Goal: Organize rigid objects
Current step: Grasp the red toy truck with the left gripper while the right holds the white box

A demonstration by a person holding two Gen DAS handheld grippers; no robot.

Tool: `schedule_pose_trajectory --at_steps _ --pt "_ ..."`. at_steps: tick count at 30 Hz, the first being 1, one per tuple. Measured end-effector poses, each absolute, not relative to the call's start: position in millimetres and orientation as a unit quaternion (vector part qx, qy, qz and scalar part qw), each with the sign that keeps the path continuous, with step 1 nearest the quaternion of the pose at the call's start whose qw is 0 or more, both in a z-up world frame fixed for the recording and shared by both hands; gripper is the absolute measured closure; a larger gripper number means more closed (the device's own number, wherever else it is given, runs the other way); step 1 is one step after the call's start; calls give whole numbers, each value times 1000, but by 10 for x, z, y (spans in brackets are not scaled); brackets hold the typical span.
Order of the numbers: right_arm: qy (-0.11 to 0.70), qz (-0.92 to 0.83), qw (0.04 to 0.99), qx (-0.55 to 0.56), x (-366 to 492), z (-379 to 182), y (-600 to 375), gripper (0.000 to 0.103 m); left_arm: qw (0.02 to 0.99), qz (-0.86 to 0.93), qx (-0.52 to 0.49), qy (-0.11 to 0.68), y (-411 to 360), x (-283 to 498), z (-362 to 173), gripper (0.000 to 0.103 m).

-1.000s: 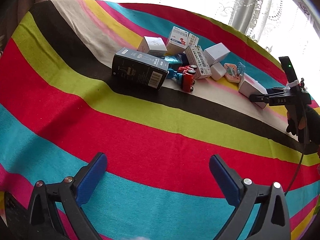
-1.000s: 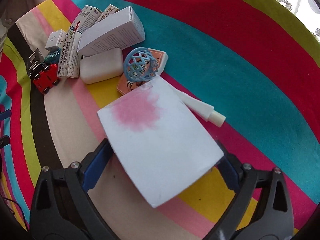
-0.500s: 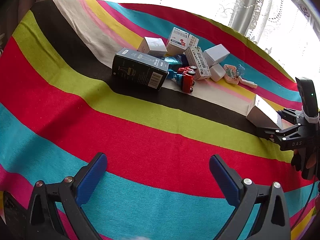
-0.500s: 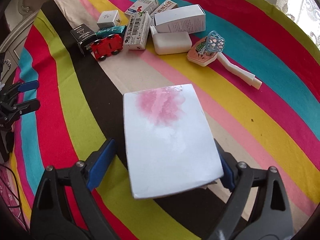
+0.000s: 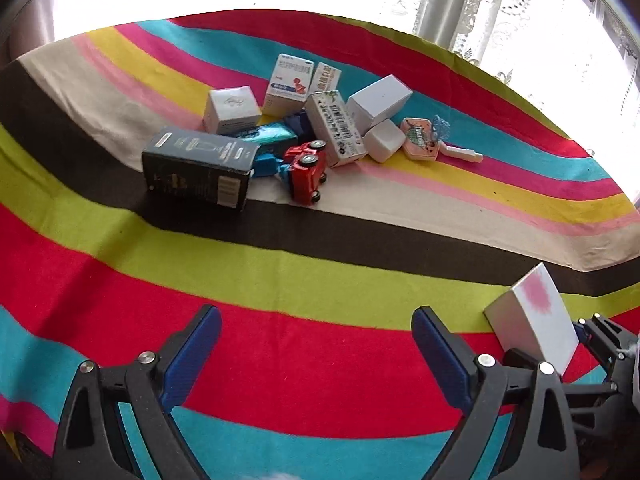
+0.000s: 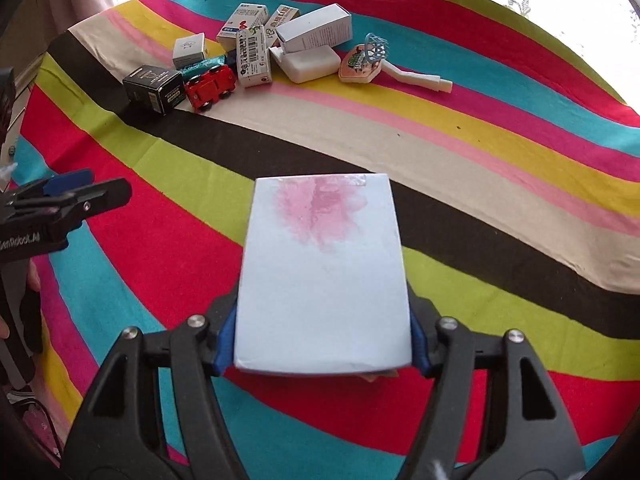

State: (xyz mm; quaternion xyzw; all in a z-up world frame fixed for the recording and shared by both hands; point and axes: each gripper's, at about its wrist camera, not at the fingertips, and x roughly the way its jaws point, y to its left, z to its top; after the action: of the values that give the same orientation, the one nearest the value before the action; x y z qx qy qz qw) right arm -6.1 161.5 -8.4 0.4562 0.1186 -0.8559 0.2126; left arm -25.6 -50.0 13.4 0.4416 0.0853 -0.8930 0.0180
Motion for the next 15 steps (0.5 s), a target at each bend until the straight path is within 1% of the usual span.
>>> schedule_pose_trajectory --at_steps 2,3,4,5,6,9,10,11,12,13,15 --pt "109 -861 207 452 -30 -107 1590 33 18 -894 442 73 -418 -575 125 10" --pt "109 -862 204 451 -36 -115 1568 33 19 -890 450 70 -402 -757 87 14" --pt "109 -863 201 451 -22 -105 1555 33 22 -886 458 68 -399 -921 41 24" --pt "107 -863 199 451 -16 -101 1576 32 27 -881 468 67 -412 -1079 -13 29" --pt "106 -864 199 449 -25 -106 1570 32 42 -885 462 53 -406 -1193 -14 30" --pt "106 -867 199 445 14 -86 1612 32 47 -884 462 58 -433 -1459 -27 31" --pt "106 -867 200 444 16 -88 1612 32 49 -884 461 51 -426 -1507 -32 36" --pt "106 -868 201 442 14 -89 1609 32 55 -886 459 35 -407 -1521 -35 45" --pt "106 -868 201 441 18 -87 1606 32 46 -889 455 31 -392 -1483 -18 67" --pt "108 -869 200 439 27 -84 1601 32 20 -888 456 52 -399 -1405 4 80" --pt "107 -871 199 435 44 -84 1602 33 -13 -892 443 91 -416 -1119 64 86"
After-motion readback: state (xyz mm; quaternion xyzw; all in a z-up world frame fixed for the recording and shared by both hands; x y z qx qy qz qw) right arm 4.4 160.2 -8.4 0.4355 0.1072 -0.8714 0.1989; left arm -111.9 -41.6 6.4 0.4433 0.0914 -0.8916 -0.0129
